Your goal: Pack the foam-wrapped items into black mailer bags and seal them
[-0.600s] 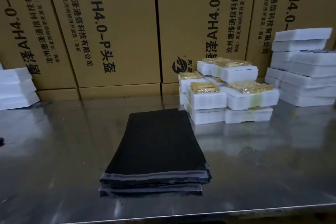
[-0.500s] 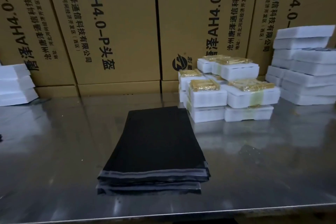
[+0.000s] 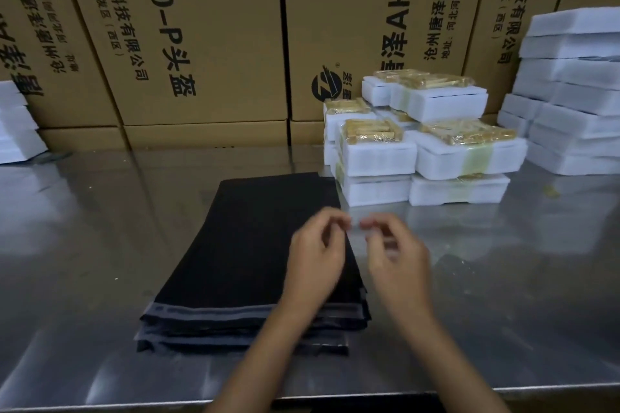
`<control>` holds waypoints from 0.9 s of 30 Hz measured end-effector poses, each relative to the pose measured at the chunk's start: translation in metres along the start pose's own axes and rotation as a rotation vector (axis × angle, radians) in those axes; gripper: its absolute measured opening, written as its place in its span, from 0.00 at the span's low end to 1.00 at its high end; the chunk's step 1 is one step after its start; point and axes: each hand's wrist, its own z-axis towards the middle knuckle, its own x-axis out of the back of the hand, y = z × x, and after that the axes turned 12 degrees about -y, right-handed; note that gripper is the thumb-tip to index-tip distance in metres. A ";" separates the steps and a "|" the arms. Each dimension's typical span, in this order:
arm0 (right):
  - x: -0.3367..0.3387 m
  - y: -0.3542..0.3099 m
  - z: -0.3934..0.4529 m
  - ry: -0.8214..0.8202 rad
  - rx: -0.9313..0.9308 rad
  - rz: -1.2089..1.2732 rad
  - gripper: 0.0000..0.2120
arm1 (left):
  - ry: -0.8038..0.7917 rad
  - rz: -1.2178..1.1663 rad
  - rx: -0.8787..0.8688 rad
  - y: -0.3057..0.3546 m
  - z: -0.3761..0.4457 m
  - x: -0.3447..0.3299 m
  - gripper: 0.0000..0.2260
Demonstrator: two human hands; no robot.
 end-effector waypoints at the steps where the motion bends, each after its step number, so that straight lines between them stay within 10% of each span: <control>1: -0.006 0.009 0.027 -0.044 -0.049 -0.042 0.10 | -0.036 0.003 0.057 -0.014 0.022 0.002 0.10; 7: -0.050 0.082 0.090 -0.076 -0.383 0.047 0.06 | -0.177 0.058 0.379 -0.089 0.080 -0.002 0.11; 19: -0.054 0.105 0.097 0.072 -0.536 0.314 0.03 | -0.093 -0.131 0.493 -0.111 0.089 0.004 0.09; 23: -0.040 0.094 0.128 0.043 -0.728 0.493 0.34 | -0.093 -0.210 0.517 -0.109 0.089 0.006 0.10; 27: -0.041 0.084 0.157 0.095 -0.724 0.561 0.30 | -0.061 -0.302 0.530 -0.113 0.093 0.012 0.11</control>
